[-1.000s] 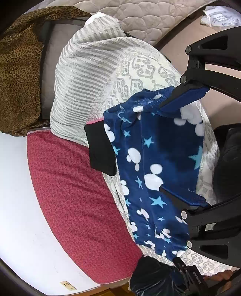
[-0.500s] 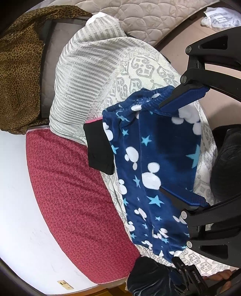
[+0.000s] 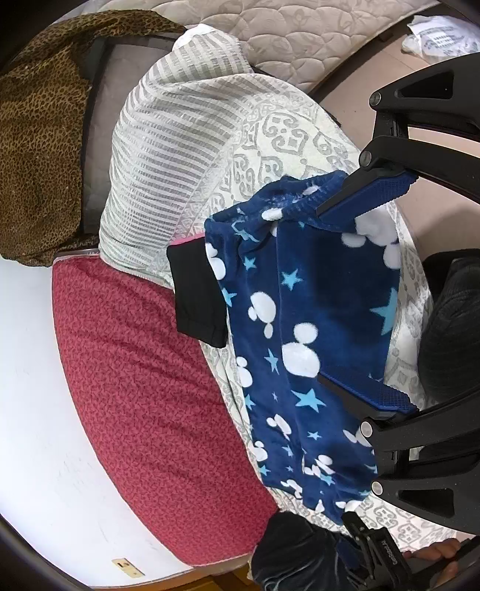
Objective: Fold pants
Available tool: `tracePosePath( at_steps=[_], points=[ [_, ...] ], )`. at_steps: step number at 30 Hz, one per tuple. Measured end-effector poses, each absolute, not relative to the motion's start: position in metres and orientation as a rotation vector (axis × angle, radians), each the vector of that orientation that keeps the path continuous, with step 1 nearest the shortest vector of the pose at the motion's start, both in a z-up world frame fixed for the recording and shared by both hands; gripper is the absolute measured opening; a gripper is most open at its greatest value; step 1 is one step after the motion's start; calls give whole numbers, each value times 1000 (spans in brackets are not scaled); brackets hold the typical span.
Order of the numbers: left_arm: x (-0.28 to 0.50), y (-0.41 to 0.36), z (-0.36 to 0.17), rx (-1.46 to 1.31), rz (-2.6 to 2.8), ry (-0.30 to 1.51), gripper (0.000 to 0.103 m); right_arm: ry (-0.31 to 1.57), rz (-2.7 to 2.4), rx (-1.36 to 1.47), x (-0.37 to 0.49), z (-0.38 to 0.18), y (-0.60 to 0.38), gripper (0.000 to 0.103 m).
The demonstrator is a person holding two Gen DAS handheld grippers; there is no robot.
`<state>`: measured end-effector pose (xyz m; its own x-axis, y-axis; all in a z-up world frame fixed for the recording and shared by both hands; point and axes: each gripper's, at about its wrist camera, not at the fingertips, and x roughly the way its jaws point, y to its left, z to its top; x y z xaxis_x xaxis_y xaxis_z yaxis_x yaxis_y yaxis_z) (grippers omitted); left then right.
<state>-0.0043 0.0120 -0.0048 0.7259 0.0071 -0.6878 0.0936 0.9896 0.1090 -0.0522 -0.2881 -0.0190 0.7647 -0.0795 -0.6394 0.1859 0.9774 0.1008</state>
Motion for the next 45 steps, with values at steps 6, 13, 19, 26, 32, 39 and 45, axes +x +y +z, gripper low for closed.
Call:
tracePosePath(
  at_steps=[6, 13, 19, 26, 32, 39, 45],
  points=[
    [-5, 12, -5, 130, -50, 727, 91, 682, -138, 152, -51, -17, -285, 81],
    [-5, 13, -4, 151, -43, 715, 91, 681, -135, 149, -50, -15, -283, 81],
    [-4, 14, -3, 148, -40, 715, 91, 680, -134, 146, -51, -14, -282, 81],
    [-3, 17, -6, 128, -47, 783, 91, 681, -131, 139, -51, -14, -279, 81],
    [1, 29, -15, 112, -33, 803, 91, 717, -144, 138, -51, -24, -283, 81],
    [11, 65, -35, 87, 34, 865, 91, 832, -178, 319, -63, -62, -327, 81],
    [13, 95, -59, 16, 51, 917, 91, 909, -216, 440, -72, -94, -352, 81]
  ],
)
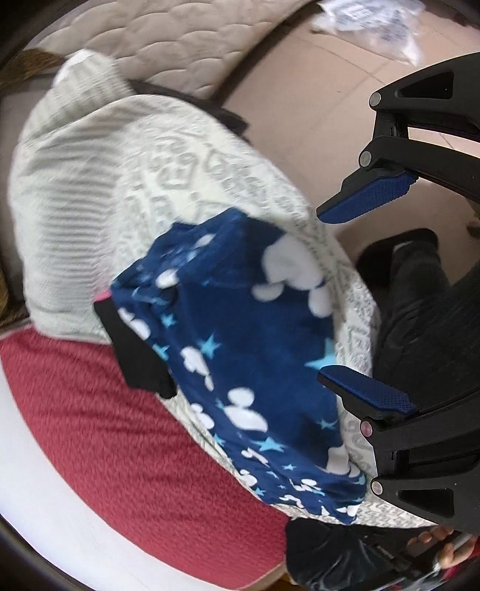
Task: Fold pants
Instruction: 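Grasp the pants leg hems with the left and right grippers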
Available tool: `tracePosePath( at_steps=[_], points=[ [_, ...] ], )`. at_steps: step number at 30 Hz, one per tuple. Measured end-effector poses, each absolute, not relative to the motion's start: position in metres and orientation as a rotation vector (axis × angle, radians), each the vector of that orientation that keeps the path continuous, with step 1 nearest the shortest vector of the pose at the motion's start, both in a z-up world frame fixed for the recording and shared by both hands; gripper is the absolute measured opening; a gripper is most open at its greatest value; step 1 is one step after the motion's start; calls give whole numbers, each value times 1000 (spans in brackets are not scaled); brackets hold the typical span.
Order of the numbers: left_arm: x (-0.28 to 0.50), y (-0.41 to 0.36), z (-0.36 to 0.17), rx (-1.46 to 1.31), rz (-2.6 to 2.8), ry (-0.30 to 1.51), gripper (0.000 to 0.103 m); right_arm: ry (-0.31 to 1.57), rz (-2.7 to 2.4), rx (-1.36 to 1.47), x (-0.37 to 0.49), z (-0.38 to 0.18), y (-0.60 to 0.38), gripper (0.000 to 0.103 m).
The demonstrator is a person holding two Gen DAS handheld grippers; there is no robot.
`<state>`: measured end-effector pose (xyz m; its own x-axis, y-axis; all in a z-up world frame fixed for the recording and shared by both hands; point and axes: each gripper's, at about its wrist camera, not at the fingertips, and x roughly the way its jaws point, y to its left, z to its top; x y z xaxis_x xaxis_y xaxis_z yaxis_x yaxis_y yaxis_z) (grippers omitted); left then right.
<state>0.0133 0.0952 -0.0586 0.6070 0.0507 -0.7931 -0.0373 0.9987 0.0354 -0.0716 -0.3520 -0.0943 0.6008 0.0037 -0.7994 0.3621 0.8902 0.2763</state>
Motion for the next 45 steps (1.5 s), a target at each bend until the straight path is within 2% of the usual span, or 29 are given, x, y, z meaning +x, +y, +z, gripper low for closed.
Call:
tracePosePath(
  at_steps=[9, 15, 21, 25, 28, 30, 35, 36, 37, 38, 40, 41, 45],
  points=[
    [27, 143, -93, -113, 111, 965, 91, 968, -207, 458, -53, -121, -347, 81],
    [48, 179, -111, -320, 72, 998, 91, 1002, -206, 454, -38, -137, -342, 81],
    [75, 188, -130, -429, 59, 1058, 89, 1018, -225, 523, -27, -155, -348, 81],
    [90, 187, -143, -481, 26, 1087, 77, 1007, -229, 633, -22, -165, -358, 81],
    [97, 187, -143, -480, 32, 1066, 76, 1003, -219, 715, -17, -173, -362, 81],
    [104, 188, -144, -480, 33, 1062, 72, 1009, -218, 747, -15, -178, -363, 81],
    [115, 196, -148, -504, 54, 1068, 40, 993, -220, 791, -8, -185, -364, 81],
    [117, 201, -149, -534, 59, 1074, 34, 981, -221, 784, -7, -185, -365, 80],
    [118, 204, -150, -549, 60, 1078, 24, 966, -216, 776, -6, -184, -365, 61],
    [119, 207, -151, -581, 48, 1077, 18, 950, -180, 766, -3, -182, -366, 48],
    [117, 212, -150, -634, 44, 1067, 16, 943, -149, 749, 1, -174, -365, 19],
    [115, 212, -146, -630, 45, 1053, 15, 924, -146, 717, 0, -167, -364, 14],
    [107, 198, -120, -526, 56, 1000, 14, 858, -153, 581, -7, -133, -352, 14]
  ],
)
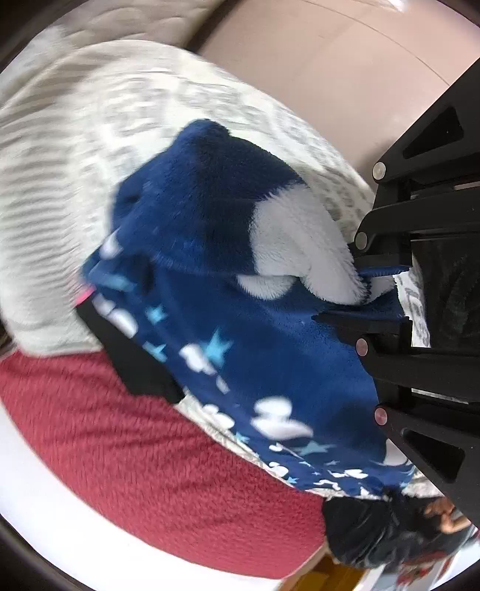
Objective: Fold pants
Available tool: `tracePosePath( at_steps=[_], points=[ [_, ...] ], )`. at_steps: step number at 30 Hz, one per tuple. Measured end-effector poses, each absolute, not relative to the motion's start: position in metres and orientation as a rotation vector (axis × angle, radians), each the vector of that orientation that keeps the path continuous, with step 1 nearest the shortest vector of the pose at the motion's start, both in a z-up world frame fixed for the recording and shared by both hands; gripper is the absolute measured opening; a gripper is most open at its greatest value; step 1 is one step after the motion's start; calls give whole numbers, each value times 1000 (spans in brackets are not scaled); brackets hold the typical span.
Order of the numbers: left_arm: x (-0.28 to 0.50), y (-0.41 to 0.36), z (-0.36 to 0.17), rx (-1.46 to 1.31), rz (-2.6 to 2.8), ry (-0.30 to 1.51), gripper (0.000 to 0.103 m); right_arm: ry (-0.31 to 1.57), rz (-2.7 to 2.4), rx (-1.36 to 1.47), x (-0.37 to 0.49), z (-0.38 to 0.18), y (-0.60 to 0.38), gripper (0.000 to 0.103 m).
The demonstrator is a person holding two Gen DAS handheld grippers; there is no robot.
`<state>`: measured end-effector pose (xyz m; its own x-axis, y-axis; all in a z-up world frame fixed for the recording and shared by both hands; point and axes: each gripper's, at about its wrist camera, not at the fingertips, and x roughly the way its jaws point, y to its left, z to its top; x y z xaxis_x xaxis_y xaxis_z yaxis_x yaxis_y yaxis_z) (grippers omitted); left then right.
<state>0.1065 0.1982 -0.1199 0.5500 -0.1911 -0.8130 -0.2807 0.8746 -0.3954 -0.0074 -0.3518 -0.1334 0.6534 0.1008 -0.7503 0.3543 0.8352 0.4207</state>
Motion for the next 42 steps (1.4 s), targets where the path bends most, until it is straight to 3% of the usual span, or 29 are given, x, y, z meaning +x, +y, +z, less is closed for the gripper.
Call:
tracePosePath(
  at_steps=[12, 21, 33, 42],
  points=[
    [103, 189, -20, -433, 16, 805, 14, 567, -171, 428, -4, -19, -354, 10],
    [166, 159, 21, -294, 44, 777, 14, 561, -191, 322, 82, 14, -358, 10],
    [332, 111, -16, -114, 157, 928, 19, 709, -290, 277, 215, -38, -396, 10],
    [409, 71, -108, 130, 209, 1118, 26, 1063, -357, 195, 292, -140, -419, 16]
  ],
)
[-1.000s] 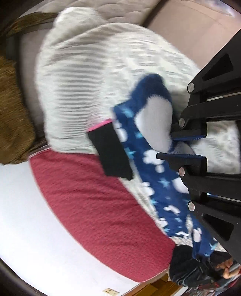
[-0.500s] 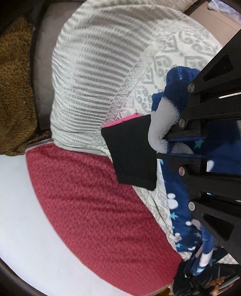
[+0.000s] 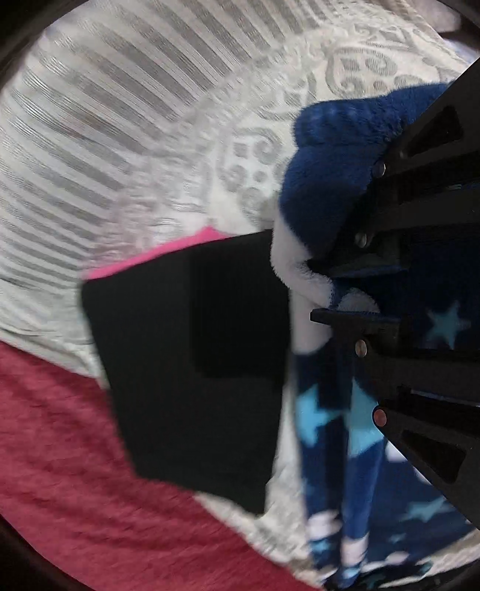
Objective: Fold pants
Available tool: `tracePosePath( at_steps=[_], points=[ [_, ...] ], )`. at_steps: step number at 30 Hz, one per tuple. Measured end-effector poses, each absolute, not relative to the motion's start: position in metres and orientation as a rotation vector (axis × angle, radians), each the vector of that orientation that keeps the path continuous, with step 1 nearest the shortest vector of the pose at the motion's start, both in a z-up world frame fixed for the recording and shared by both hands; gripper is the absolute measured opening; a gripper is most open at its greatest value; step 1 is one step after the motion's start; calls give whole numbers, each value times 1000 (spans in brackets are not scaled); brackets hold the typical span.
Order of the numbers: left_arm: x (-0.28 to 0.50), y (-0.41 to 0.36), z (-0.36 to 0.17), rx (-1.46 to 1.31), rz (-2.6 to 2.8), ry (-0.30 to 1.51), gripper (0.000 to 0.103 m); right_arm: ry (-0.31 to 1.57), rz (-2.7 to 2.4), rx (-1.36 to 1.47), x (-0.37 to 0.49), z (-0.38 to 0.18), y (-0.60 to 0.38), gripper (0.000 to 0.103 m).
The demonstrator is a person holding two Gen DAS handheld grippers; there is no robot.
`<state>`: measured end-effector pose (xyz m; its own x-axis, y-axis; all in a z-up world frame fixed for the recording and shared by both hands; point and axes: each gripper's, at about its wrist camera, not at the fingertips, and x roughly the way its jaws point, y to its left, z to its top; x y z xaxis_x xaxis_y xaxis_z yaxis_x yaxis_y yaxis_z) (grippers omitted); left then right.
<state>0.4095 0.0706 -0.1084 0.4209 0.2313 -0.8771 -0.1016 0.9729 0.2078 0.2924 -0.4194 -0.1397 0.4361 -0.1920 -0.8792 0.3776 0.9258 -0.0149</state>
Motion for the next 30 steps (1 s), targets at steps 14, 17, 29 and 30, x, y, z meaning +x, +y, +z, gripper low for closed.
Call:
tracePosePath(
  at_steps=[14, 17, 29, 30],
  points=[
    [311, 61, -9, 520, 64, 910, 75, 1073, -353, 116, 246, -83, -409, 61],
    [271, 87, 14, 401, 67, 820, 85, 1019, -337, 83, 221, -62, -394, 67],
    [180, 67, -100, 507, -103, 820, 85, 971, -92, -95, 138, -80, -283, 68],
    [183, 63, -106, 529, -96, 818, 85, 969, -84, -94, 133, -82, -280, 68]
  ],
)
